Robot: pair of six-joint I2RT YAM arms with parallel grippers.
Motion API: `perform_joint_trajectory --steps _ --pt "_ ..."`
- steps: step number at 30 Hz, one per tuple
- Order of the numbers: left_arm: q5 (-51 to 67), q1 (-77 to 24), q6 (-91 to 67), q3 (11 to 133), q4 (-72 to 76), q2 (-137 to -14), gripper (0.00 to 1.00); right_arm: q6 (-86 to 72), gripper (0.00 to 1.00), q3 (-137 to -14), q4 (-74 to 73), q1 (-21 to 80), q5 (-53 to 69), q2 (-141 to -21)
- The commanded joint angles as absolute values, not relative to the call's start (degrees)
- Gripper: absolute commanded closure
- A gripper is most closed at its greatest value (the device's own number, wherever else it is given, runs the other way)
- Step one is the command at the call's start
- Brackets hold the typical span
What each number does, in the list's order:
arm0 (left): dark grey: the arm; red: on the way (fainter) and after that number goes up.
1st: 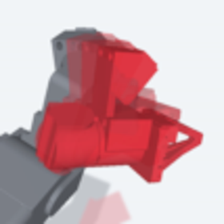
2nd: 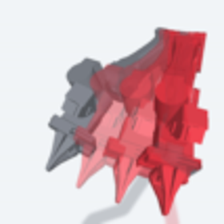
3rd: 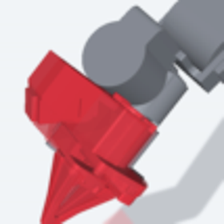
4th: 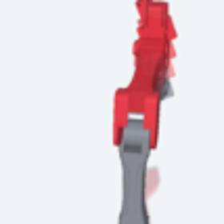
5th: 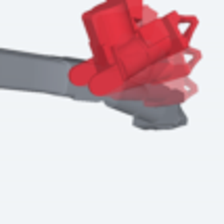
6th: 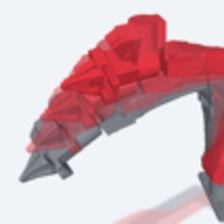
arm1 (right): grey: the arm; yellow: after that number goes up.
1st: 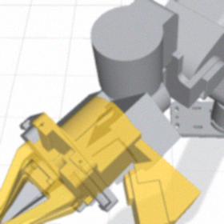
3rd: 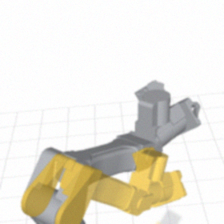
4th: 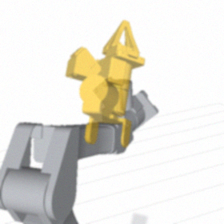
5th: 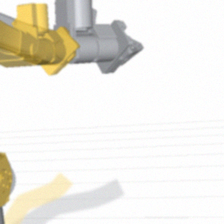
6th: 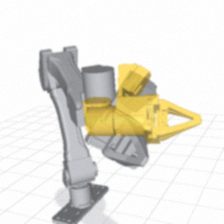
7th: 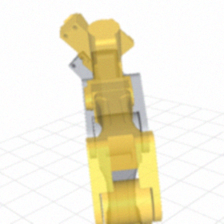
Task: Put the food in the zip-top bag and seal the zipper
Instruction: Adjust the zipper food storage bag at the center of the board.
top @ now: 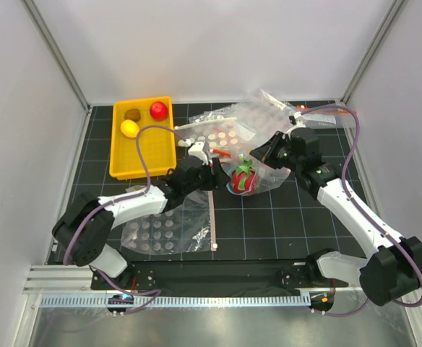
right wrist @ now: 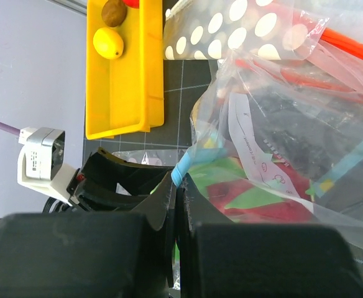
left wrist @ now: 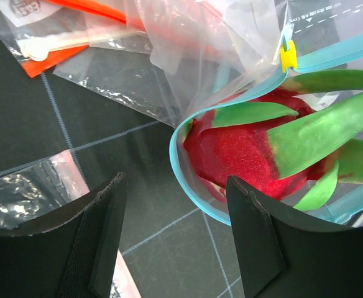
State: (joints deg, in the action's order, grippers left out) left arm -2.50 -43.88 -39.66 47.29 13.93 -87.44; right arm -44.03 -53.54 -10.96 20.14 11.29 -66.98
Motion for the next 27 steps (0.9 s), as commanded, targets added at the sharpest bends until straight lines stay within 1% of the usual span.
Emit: perform_joint_trajectory --steps 1,4,7,8,11,17,19,22,23,25,27 --pt "-0.79 -44.21 -39.90 47.28 20.48 -87.54 0.33 -45.44 0.99 -54.05 -5.28 20.13 10.90 -64.78" --pt "-2.28 -44.21 -39.20 48.43 20.21 -89.72 0.33 -45.79 0.99 -53.70 -5.01 20.13 11.25 -64.86" --pt "-0.45 -44.21 -39.11 50.79 20.22 -92.36 0.36 -45.62 0.99 -53.70 -4.75 20.13 11.16 -64.78" --pt "-0.18 -44.21 -39.11 51.41 20.21 -94.03 0.39 -45.62 0.99 -53.70 -4.75 20.13 10.73 -64.78" --pt "-0.18 -44.21 -39.37 52.82 19.95 -96.14 0.41 -45.61 0.99 -53.61 -4.83 20.13 10.98 -64.86" --pt "-0.18 -44.30 -39.02 55.10 19.86 -99.31 0.43 -45.97 0.99 -53.26 -4.40 20.13 11.69 -64.60" --pt "2.28 -44.30 -38.94 55.81 19.78 -100.02 0.44 -45.97 0.99 -53.26 -4.48 20.13 11.78 -64.69" --pt "2.37 -44.38 -39.02 57.04 19.43 -101.51 0.50 -46.14 0.99 -53.00 -4.39 20.04 11.78 -64.69" --pt "2.20 -44.38 -39.02 57.56 18.38 -101.86 0.56 -46.23 0.99 -52.82 -4.22 20.13 11.78 -64.69" --pt "2.02 -44.38 -39.11 59.14 17.41 -103.70 0.62 -46.32 0.99 -52.91 -4.13 20.13 12.04 -64.60" --pt "3.25 -44.38 -40.07 59.85 17.05 -104.94 0.64 -46.32 0.99 -52.91 -4.13 20.13 12.04 -64.60"
